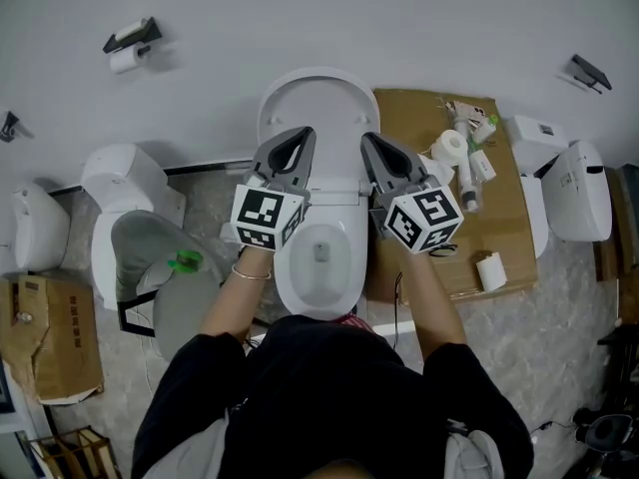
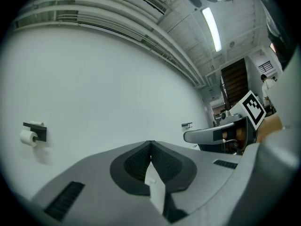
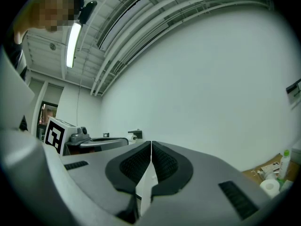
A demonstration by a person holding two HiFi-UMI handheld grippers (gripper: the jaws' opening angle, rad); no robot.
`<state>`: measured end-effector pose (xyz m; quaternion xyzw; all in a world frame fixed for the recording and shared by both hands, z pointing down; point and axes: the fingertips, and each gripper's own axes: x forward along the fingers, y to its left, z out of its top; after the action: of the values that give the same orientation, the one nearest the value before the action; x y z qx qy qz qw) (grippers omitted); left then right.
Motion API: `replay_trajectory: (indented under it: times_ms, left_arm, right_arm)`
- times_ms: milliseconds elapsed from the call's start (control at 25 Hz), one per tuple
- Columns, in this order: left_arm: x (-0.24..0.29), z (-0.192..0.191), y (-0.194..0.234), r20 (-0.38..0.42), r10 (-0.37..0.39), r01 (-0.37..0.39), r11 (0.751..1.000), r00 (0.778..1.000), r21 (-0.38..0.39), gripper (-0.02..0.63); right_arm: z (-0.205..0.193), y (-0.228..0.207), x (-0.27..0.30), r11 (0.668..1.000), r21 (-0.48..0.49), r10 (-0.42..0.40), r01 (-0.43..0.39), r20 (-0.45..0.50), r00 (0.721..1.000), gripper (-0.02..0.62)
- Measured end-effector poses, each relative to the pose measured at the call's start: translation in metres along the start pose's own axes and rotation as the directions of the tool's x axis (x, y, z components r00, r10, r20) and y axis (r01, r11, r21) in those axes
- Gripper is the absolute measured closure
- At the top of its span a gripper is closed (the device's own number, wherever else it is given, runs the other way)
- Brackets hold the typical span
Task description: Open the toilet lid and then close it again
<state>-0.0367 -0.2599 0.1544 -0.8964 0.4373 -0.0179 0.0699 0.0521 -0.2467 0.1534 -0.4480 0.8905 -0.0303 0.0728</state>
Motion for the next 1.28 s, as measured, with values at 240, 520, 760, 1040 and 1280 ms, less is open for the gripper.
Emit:
replay_trajectory:
  times_ms: [240,520,760,1040,1280]
  left_arm:
    - [0.000,0.000,-0.002,0.003,-0.006,0.006,1.000,1.000,-0.002,0.603]
    - [0.004,-0.002,0.000,0.005,-0.007,0.007,1.000,1.000,-0.007,0.603]
    - [0.008,-0.004,0.007,0.001,0.001,-0.001,1.000,1.000,-0.016,0.603]
    - [0.017,-0.005,0.010,0.004,0.011,-0.011,1.000,1.000,-0.017,0.603]
    - [0.026,-0.005,0.015,0.008,0.021,-0.021,1.000,1.000,-0.018,0.603]
  right_arm:
    - [0.001,0.000,-0.001,1.000,-0.002,-0.002,0.002,0.000,1.000,0.575]
    - [-0.001,-0.005,0.001,1.000,0.003,-0.009,0.009,-0.001,1.000,0.575]
    - [-0.001,-0.010,0.006,1.000,0.008,-0.012,0.012,0.000,1.000,0.575]
    - [0.002,-0.020,0.011,1.000,0.008,-0.010,0.010,0.008,1.000,0.575]
    - [0.004,-0.030,0.019,1.000,0.014,-0.004,0.003,0.015,1.000,0.575]
